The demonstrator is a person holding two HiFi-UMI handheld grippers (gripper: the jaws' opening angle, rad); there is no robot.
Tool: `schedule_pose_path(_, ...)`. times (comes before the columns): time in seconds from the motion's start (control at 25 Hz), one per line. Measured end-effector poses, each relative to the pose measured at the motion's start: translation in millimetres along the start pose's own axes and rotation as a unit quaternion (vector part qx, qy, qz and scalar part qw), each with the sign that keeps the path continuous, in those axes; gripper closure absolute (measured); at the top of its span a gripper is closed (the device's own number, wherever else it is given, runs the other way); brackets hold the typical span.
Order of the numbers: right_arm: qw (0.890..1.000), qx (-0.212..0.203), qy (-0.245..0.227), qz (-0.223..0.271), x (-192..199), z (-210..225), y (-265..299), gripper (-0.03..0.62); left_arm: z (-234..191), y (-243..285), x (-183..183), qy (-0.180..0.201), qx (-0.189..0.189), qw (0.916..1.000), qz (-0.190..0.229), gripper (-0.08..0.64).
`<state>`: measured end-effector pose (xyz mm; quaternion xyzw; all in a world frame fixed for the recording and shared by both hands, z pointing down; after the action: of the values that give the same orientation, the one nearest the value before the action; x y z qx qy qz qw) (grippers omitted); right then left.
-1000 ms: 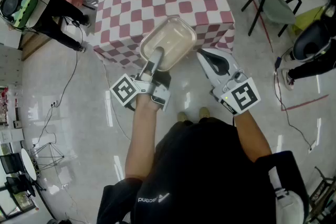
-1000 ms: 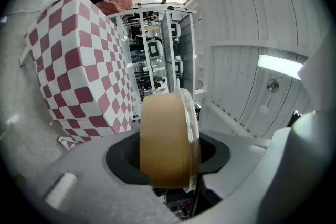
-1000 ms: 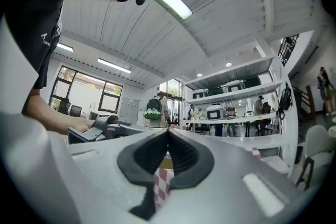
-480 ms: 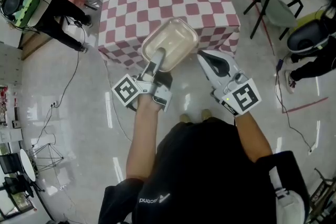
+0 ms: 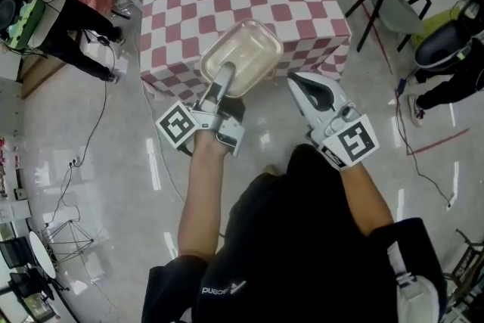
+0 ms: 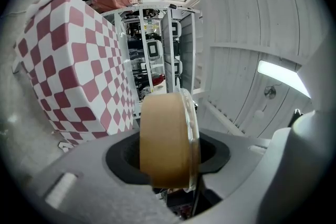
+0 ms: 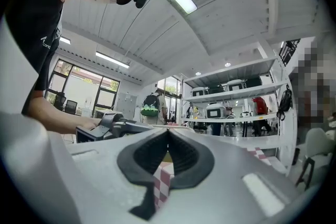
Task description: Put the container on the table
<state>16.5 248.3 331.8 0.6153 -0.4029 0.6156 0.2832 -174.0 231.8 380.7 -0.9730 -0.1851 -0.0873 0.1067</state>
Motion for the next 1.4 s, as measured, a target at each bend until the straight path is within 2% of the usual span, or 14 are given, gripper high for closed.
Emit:
schedule_pose_path(0.32,1.000,0.005,-0.008,0.003,9.8,25.1,31.9,0.589,-16.4,31.8,-27.5,0.003,0.003,1.0000,-0.007,0.362)
schedule_pose_path(0.48,1.000,0.006,-0.006,0.011,15.8,56.2,54.7,0.590,-25.0,62.8,-42.2,0.009,-0.004,0.9999,-0.011,0.362)
schedule_pose_path(0.84,1.000,-0.006,-0.013,0.010,34.2,183.6,131.7,0.589,-65.4,198.2,-89.8,0.017,-0.035,0.9991,-0.017,0.362)
schedule_pose_path(1.0,1.000,-0.008,0.011,0.010,42.5,244.9,161.8,0.589,-86.8,263.4,-104.6,0.017,-0.048,0.9984,-0.024,0.362)
schedule_pose_path(1.16,1.000,-0.017,0.013,0.009,48.2,304.9,186.3,0.589,-103.3,322.7,-118.1,0.023,-0.059,0.9976,-0.030,0.362)
schedule_pose_path(1.4,0.999,-0.032,0.014,0.006,58.5,362.3,219.4,0.589,-126.5,383.1,-132.8,0.030,-0.078,0.9955,-0.045,0.362)
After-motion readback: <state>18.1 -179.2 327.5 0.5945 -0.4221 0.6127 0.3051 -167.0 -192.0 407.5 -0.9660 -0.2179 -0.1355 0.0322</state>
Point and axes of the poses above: the fingertips, and each gripper's own axes: y forward along the fingers, z to its right, x out of its underside, the point moved 5 cm from there along -y, backward along the fingers, and after that the axes turned 3 degrees about z, right-handed, at the moved point
